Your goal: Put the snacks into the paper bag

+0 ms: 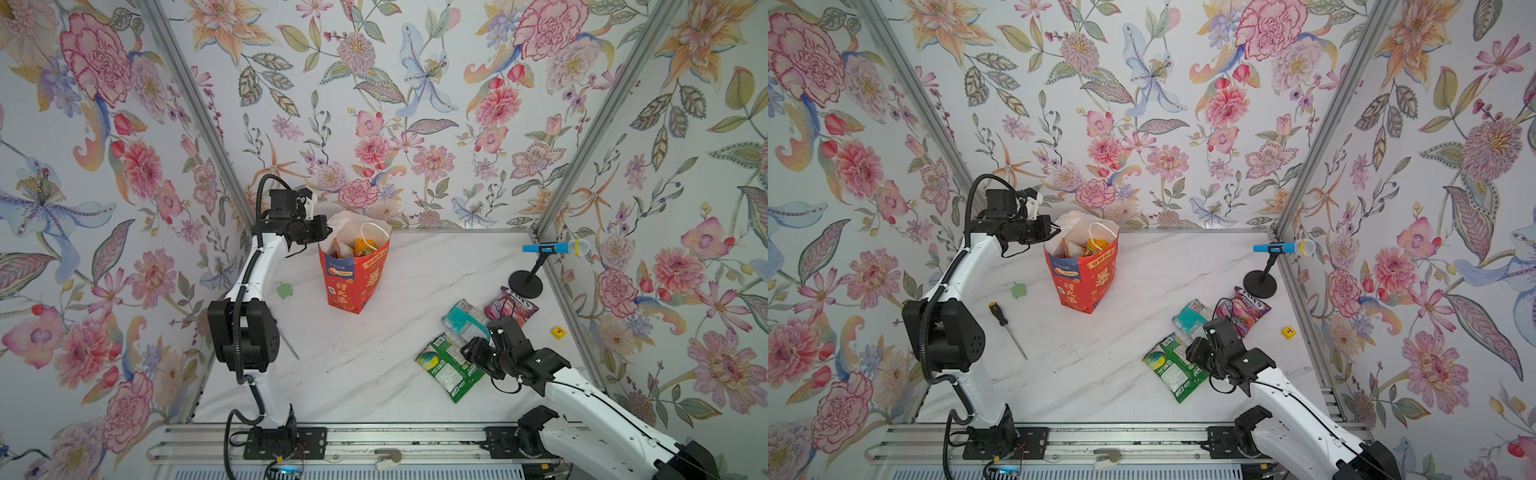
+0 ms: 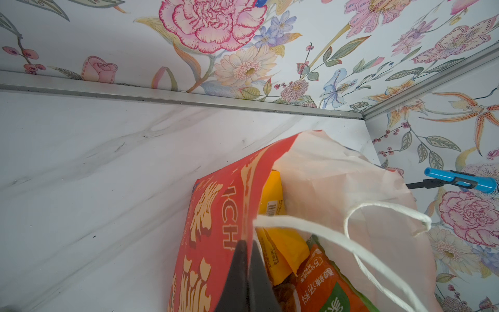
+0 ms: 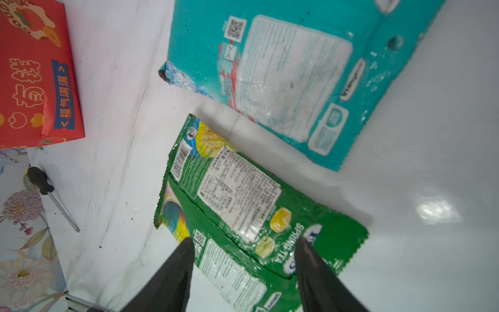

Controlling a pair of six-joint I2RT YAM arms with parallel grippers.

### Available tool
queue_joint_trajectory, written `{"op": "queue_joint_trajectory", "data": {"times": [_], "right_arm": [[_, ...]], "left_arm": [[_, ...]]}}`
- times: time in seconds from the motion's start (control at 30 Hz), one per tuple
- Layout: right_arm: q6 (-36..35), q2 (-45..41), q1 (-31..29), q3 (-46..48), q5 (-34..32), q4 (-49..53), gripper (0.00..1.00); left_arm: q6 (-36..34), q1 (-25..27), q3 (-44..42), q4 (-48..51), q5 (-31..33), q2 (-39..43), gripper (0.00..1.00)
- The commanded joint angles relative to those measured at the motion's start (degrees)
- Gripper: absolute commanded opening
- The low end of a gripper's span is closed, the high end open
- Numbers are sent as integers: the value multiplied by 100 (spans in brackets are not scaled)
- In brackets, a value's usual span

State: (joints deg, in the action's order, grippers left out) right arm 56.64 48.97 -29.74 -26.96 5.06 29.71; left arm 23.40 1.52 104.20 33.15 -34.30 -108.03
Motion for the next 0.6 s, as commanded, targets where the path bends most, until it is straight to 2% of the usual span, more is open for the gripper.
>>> {"op": "queue_joint_trajectory", "data": {"times": [0.0,0.33,0.57], "right_arm": [[502,-244,-97,300,-60,358,62],[1094,-723,-248,840,-95,677,62],[1428,-948,-219,1399,149,-192,62]], "left_arm": [[-60,24,203,-185,-111,-42,0],[-44,24,155,-220,-109,-49,0],[-49,24,218,-182,-120,-52,0]]}}
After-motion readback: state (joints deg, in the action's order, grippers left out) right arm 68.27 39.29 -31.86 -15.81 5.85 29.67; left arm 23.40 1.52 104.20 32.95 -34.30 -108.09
